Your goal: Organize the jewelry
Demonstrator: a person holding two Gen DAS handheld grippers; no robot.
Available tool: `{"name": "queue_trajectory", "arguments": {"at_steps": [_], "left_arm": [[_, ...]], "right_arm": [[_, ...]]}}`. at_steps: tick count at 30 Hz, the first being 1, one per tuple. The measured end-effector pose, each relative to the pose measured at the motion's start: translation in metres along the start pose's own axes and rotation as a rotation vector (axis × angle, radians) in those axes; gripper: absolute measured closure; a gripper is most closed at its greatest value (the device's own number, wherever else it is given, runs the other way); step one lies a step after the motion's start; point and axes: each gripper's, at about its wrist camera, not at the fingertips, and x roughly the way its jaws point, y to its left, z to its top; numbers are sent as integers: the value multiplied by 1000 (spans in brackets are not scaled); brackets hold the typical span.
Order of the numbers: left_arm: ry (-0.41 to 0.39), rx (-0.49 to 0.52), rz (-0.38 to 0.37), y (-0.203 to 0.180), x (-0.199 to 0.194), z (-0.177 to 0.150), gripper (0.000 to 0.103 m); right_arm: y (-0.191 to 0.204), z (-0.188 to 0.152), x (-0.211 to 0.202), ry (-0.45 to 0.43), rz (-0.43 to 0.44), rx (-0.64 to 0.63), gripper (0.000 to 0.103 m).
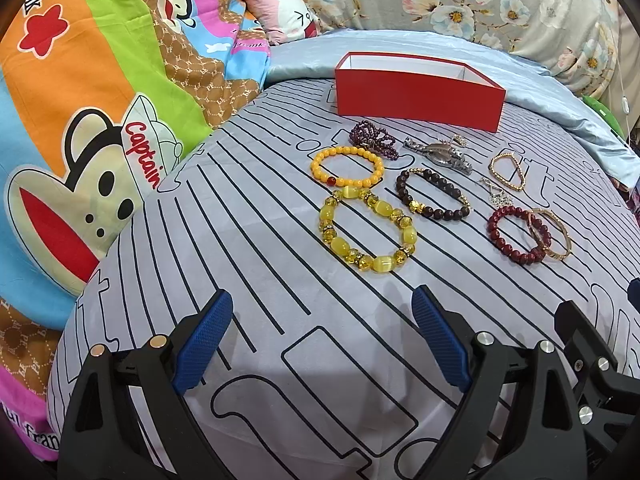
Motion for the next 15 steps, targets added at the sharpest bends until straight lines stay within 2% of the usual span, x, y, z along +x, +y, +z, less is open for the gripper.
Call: {"name": "queue_trajectory", "arguments": {"at_steps": [15], "left_arm": [[-5,-2,-1,-2,-1,-2,16]], "right_arm": [[0,0,0,1,1,1,7]]}}
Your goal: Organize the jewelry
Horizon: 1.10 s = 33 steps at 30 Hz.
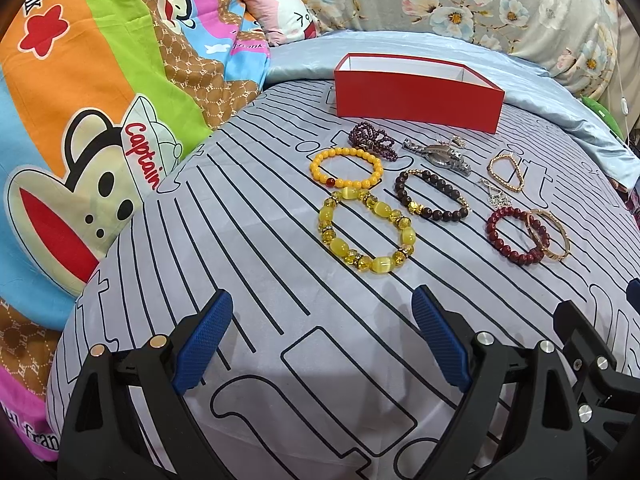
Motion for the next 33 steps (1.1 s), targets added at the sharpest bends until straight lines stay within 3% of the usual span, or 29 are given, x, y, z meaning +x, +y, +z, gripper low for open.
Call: {"name": "queue_trajectory", "arguments": {"at_steps": [33], "left_arm": [[1,-1,-2,2,-2,0,17]], "right_arm": [[0,0,2,5,1,-2,7]]}}
